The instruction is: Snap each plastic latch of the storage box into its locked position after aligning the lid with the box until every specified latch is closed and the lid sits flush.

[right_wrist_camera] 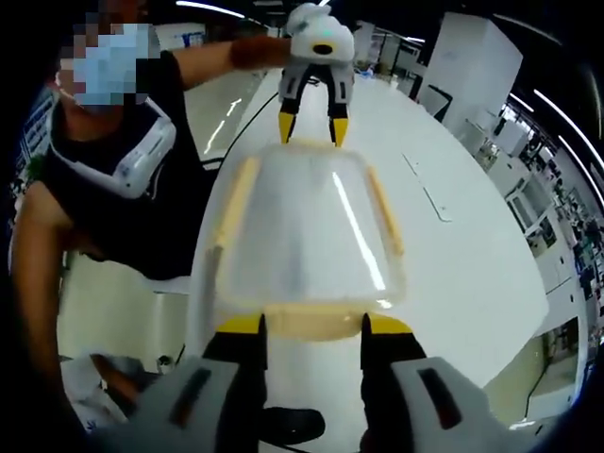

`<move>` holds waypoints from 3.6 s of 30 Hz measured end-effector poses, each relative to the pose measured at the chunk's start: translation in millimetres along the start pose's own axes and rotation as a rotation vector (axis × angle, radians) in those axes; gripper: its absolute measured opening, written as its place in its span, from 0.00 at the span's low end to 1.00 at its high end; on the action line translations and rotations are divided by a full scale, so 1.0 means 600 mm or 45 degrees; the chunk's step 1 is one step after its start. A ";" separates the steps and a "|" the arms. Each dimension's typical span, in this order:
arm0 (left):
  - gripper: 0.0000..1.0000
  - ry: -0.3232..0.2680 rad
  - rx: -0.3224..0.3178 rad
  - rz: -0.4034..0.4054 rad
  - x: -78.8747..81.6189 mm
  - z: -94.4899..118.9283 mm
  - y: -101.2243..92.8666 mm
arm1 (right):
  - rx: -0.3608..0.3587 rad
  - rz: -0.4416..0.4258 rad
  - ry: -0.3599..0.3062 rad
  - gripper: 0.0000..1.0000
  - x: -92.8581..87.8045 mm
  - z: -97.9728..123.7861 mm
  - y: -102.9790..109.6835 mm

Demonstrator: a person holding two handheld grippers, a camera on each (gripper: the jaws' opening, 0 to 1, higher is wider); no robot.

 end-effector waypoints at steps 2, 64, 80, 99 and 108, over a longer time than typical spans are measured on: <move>0.35 -0.010 0.002 -0.011 -0.004 0.002 0.000 | 0.001 -0.004 -0.017 0.34 0.004 0.000 0.001; 0.34 -0.097 -0.008 0.012 -0.093 0.050 -0.017 | 0.020 -0.009 -0.012 0.35 0.064 -0.089 0.026; 0.34 -0.135 0.016 0.041 -0.144 0.083 -0.025 | 0.036 0.016 0.006 0.35 0.105 -0.139 0.028; 0.34 -0.167 0.083 0.021 -0.178 0.119 -0.036 | 0.044 0.059 0.010 0.35 0.142 -0.173 0.030; 0.35 -0.179 0.105 0.017 -0.199 0.142 -0.048 | 0.039 0.071 0.005 0.35 0.165 -0.187 0.039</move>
Point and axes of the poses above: the point that each gripper's makers call its tool centre point, and the gripper's own axes: z roughly backward along the fingers, y roughly to its left, x roughly out of its top, the point moved 3 cm from there along z, roughly backward along the fingers, and after that the axes turned 5 degrees about -z, right-handed, at the moved point
